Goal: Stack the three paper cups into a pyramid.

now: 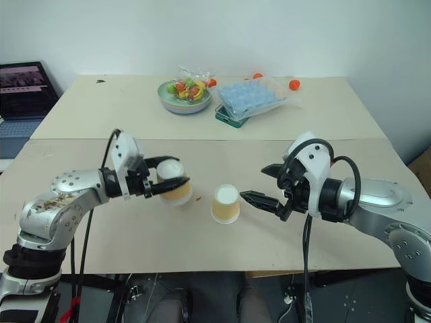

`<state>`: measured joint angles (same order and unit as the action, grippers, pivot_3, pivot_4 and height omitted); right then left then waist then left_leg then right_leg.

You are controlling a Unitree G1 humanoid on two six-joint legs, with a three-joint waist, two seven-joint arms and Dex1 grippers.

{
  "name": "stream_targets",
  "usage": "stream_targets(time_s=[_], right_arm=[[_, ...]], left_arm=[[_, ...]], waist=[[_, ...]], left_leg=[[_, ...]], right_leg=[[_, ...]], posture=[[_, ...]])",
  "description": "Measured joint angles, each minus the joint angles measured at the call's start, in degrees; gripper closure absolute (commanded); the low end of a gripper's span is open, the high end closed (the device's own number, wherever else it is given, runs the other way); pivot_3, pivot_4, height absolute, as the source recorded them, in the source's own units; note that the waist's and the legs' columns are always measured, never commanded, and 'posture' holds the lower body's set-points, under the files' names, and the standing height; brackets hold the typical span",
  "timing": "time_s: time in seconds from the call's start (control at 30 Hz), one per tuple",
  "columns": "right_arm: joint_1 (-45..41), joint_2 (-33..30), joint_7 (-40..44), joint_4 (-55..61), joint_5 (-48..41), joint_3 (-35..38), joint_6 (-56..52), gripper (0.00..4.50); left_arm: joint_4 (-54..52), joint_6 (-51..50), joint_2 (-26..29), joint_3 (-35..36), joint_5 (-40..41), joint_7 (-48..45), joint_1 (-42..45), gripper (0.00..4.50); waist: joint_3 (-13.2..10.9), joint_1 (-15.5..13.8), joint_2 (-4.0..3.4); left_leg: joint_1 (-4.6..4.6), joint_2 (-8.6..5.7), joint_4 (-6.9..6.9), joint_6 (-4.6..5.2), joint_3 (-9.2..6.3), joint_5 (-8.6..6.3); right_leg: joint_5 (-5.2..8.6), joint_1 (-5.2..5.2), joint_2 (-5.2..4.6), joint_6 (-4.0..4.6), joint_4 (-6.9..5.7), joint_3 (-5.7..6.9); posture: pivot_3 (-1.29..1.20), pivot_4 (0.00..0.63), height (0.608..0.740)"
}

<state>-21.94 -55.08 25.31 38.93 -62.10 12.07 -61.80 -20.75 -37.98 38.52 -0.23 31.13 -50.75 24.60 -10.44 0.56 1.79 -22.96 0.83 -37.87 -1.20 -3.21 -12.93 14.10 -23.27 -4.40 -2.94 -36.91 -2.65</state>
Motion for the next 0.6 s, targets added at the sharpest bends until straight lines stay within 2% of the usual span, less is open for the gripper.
stream_targets(time_s=[0.33,0.6], right_arm=[[0.39,0.0,-0.74,0.07,0.0,0.99,0.01,0.0],[0.8,-0.01,-1.86,1.05,-0.09,2.53,0.01,0.0]], left_arm=[[-0.64,1.38,-1.75,-3.64,-1.37,-0.33,-1.49,1.27],[4.17,6.02,-5.33,-6.17,-4.96,0.25,-0.26,1.27]], waist=[[0.0,0.22,0.0],[0.0,0.19,0.0]], left_leg=[[0.01,0.01,0.0,0.0,0.0,0.0],[-0.02,0.0,0.0,0.01,0.0,0.0]], right_leg=[[0.0,-0.01,0.01,0.0,0.0,-0.01],[0.0,0.0,0.01,0.0,0.03,0.0]], posture=[[0.0,0.15,0.74],[0.0,0.15,0.74]])
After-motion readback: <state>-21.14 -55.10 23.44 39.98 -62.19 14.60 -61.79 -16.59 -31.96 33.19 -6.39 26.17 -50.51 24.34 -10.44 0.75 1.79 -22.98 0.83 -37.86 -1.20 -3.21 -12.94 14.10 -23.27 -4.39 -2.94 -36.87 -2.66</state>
